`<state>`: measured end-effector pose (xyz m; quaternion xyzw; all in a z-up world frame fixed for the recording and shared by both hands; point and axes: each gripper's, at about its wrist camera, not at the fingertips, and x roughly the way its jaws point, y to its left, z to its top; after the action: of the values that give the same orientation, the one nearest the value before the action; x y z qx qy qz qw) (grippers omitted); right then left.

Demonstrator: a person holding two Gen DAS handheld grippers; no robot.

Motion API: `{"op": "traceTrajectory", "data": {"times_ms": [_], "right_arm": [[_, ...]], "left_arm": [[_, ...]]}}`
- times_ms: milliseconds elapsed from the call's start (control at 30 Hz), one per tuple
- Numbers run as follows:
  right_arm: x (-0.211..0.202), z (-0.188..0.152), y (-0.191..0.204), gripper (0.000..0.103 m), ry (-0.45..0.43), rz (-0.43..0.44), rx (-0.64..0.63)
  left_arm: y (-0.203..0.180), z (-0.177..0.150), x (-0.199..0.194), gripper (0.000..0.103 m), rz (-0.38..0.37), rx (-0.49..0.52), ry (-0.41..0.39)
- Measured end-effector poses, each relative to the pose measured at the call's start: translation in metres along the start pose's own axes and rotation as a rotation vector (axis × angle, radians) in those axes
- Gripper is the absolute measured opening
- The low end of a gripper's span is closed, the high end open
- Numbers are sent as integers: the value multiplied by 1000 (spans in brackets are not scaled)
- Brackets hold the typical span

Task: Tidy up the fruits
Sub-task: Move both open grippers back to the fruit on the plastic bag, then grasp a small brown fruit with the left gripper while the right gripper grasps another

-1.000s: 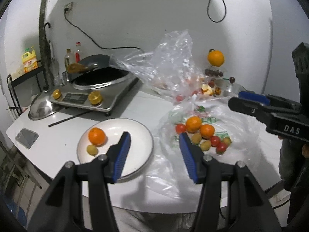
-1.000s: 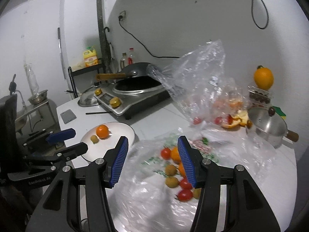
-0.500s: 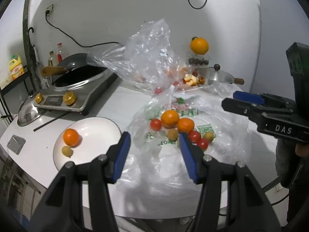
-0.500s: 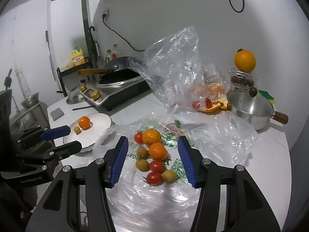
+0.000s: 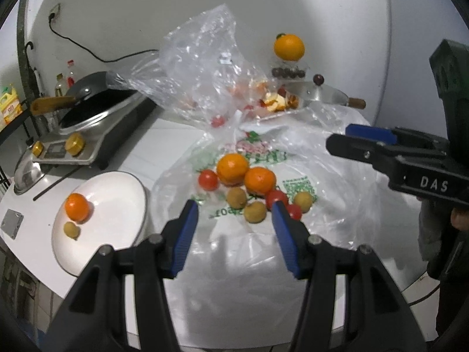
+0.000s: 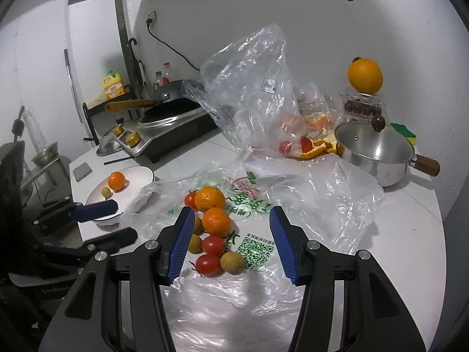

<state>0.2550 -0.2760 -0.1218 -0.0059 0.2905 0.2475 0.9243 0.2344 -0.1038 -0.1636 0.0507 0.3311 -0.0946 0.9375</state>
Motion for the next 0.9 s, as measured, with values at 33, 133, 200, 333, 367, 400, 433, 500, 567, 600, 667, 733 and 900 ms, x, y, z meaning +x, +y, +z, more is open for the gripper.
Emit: {"op": "traceTrajectory", "data": {"times_ms": [33,133,200,333,367,400,433,500,567,600,667,733,900], "right_arm": [[1,0,-2,56,0,2,2],[4,-1,-8,56,4,7,9],[7,-1,-11,56,9,12,13],[13,-2,-14,56,26,24,10],[15,-3,-15,56,30,26,8],[16,-3,-15,56,34,28,6],[18,-4,-16,56,40,31,6],[22,-4,-18,56,51,35,5],[26,-5,-19,56,60,40,3],[28,-5,-19,56,64,43,2],[32,-6,-20,55,78,48,-7],[37,-8,-19,52,96,53,-13],[49,-17,-15,42,154,65,-43]], "left_arm": [[-2,0,3,54,-2,3,4],[-6,1,12,54,-5,10,20],[-7,1,18,53,-7,10,29],[-10,1,30,53,-9,8,51],[-10,1,32,53,-8,7,56],[-11,1,35,53,-9,5,61],[-12,1,38,53,-9,5,67],[-13,1,44,53,-9,8,79],[-15,1,49,52,-9,11,87],[-16,0,52,51,-8,15,91],[-17,-1,57,49,-7,18,100],[-17,-2,62,46,-7,15,110],[-16,-4,71,44,-8,5,127]]}}
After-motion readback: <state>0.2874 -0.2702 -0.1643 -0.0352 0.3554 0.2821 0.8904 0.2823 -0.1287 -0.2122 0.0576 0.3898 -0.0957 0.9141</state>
